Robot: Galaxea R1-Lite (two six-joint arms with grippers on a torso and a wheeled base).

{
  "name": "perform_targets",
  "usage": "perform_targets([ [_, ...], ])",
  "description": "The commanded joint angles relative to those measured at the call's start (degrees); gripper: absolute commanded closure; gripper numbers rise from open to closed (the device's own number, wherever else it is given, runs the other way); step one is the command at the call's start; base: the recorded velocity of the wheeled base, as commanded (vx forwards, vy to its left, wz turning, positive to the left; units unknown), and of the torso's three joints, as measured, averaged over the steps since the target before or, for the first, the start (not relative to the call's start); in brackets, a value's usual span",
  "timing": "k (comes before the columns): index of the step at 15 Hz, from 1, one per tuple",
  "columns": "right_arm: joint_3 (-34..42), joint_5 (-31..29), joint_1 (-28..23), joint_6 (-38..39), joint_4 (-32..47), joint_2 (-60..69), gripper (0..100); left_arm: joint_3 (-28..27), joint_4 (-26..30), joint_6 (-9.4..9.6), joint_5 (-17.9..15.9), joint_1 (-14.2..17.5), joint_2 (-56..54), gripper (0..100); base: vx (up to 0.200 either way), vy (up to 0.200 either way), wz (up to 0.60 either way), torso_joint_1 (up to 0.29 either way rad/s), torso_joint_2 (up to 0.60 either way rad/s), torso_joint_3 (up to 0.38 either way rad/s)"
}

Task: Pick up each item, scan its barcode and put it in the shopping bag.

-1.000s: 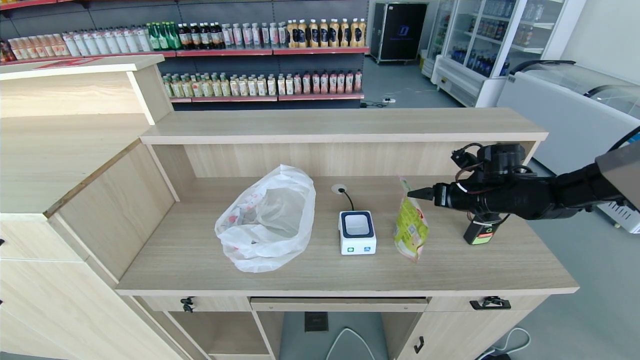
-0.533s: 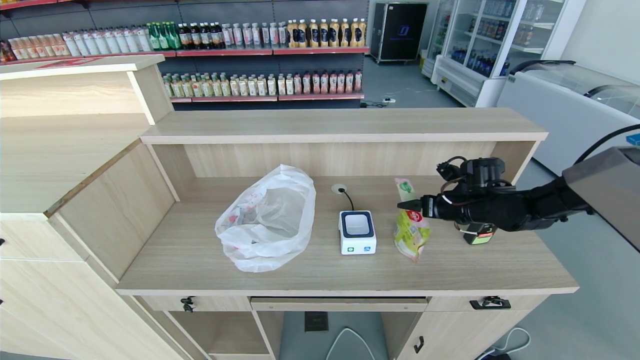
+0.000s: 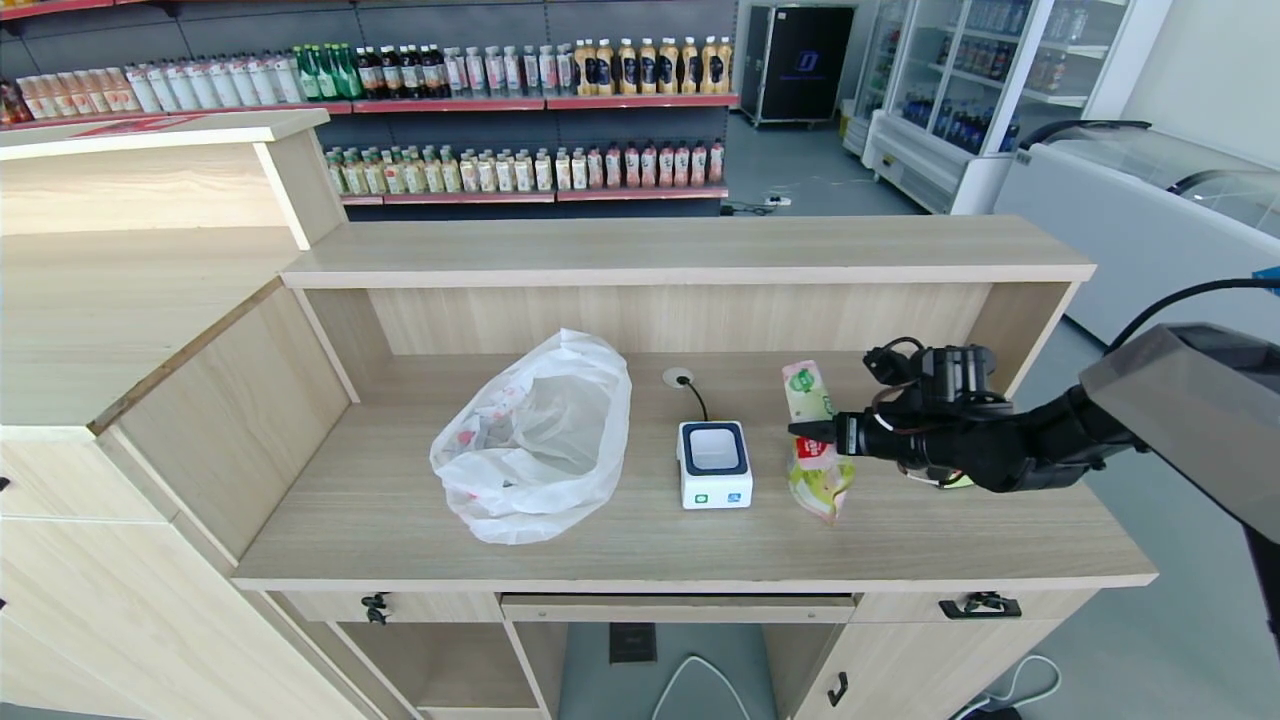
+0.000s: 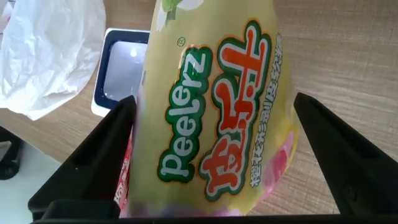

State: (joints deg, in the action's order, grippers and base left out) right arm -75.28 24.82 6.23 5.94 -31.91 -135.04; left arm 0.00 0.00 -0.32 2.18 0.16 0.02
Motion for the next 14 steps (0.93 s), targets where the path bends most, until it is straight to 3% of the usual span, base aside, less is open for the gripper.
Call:
perform_targets([
  [1,-0.1,0.6,-0.1,-0.1,-0.8,-1.7,0,0.0,0.0,-0.03,0.0,0.0,0.0,0,0.0,0.0,0.0,0.0,0.0,0.0],
  [5,-0.1,2.3,0.0,-0.5,-5.4,-4.1,0,0.0,0.0,-0.03,0.0,0.0,0.0,0,0.0,0.0,0.0,0.0,0.0,0.0],
  [6,-0.1,2.2,-0.1,-0.7,-5.7,-4.4,100,0.0,0.0,-0.03,0.0,0.0,0.0,0,0.0,0.0,0.0,0.0,0.0,0.0],
  [14,2.2,1.7,-1.3,-3.7,-5.7,-4.4,100,0.0,0.0,-0.03,0.0,0.0,0.0,0,0.0,0.0,0.0,0.0,0.0,0.0],
])
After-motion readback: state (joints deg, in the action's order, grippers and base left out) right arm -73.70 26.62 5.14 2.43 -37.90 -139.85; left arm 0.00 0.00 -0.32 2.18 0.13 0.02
